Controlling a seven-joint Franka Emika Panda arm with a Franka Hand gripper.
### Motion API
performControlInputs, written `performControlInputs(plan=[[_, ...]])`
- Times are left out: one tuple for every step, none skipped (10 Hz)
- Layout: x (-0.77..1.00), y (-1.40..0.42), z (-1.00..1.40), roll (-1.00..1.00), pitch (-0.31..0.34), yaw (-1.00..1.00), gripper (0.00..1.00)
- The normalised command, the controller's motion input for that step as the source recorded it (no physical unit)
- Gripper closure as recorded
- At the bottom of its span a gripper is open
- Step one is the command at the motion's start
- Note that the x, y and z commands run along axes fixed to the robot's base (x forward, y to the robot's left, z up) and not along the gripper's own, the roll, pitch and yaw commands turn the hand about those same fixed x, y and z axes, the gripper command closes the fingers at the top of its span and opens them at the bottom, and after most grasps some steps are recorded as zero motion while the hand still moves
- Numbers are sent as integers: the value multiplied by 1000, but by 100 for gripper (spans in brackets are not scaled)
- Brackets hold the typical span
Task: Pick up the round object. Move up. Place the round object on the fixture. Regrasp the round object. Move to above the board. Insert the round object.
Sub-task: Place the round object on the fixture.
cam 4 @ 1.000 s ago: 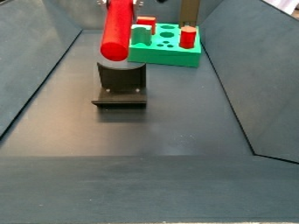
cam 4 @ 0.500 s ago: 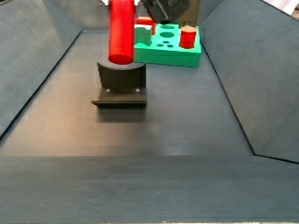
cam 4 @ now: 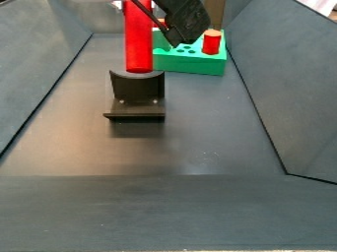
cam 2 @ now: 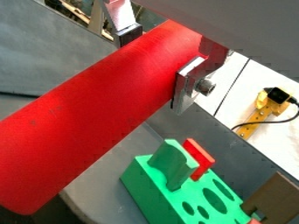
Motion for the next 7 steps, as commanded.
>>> performControlInputs(plan=[[91,21,-1000,-225,-15,-116,100],[108,29,-1000,-190,-38,-106,100],[112,29,-1000,-145,-56,-88,100],[111,26,-1000,-104,-87,-61,100],[95,18,-844,-86,-105,-42,100],[79,8,-649,-77,-110,-21,100],[64,2,-398,-76,-109,4,100]])
